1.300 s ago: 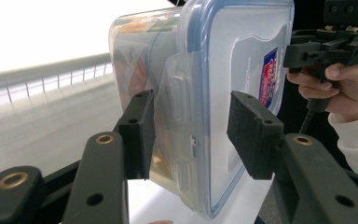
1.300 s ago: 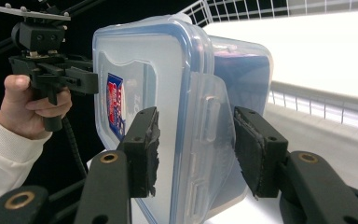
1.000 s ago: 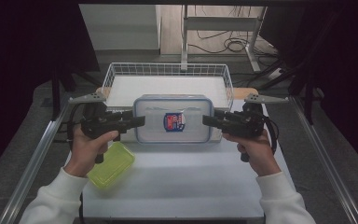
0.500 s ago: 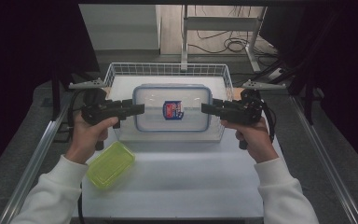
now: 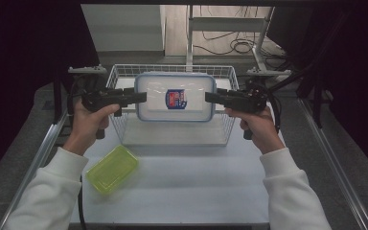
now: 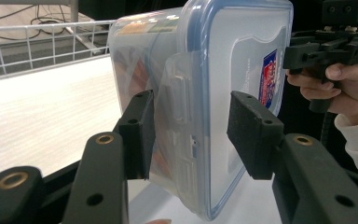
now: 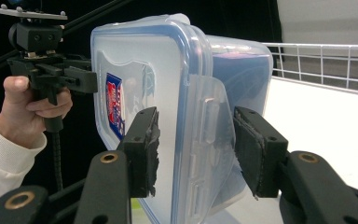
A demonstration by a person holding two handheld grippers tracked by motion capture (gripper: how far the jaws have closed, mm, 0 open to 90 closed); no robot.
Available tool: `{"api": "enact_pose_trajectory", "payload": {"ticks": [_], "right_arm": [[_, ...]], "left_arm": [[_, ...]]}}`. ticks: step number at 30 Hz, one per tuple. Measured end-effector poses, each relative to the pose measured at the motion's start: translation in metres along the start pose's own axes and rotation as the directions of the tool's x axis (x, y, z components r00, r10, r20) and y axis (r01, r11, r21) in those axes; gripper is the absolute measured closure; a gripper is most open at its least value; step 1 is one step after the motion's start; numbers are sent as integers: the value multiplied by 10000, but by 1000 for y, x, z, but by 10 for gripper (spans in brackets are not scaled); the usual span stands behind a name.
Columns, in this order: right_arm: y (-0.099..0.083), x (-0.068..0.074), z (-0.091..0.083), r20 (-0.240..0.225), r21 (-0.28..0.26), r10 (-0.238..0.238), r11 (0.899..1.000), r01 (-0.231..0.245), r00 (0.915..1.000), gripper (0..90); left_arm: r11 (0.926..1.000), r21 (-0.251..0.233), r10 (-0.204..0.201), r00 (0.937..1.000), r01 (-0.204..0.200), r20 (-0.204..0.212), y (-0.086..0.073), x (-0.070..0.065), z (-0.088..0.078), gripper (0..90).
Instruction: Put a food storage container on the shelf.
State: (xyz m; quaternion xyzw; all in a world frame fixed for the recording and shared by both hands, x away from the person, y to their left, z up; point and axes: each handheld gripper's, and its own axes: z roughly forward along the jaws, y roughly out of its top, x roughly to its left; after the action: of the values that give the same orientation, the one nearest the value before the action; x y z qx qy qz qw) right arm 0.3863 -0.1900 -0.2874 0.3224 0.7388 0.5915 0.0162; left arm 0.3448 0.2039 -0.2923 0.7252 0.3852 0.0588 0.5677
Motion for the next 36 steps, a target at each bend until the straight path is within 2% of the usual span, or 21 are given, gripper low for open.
{"api": "enact_pose_trajectory", "payload": {"ticks": [8,11,20,31,34,36], "right_arm": [[11,-8,8,76,169,41,9998,-43,10000,521],[14,-16,14,84,297,213,9993,-216,9997,520],[20,-26,26,127,503,426,9978,-431,9990,520],[16,-38,36,425,781,798,9935,-829,9959,507],[16,-41,38,397,685,889,9934,-915,9952,512],[17,-42,39,414,668,911,9934,-937,9950,513]], "left_arm": [[9997,122,-195,9998,194,88,9,15,6,525],[9993,221,-297,9995,294,103,12,22,10,525],[9981,266,-554,9984,550,139,15,39,15,524],[9954,566,-771,9970,768,25,13,51,28,519],[9942,420,-997,9949,991,116,12,56,30,517],[9945,364,-983,9951,979,77,13,58,31,515]]}}
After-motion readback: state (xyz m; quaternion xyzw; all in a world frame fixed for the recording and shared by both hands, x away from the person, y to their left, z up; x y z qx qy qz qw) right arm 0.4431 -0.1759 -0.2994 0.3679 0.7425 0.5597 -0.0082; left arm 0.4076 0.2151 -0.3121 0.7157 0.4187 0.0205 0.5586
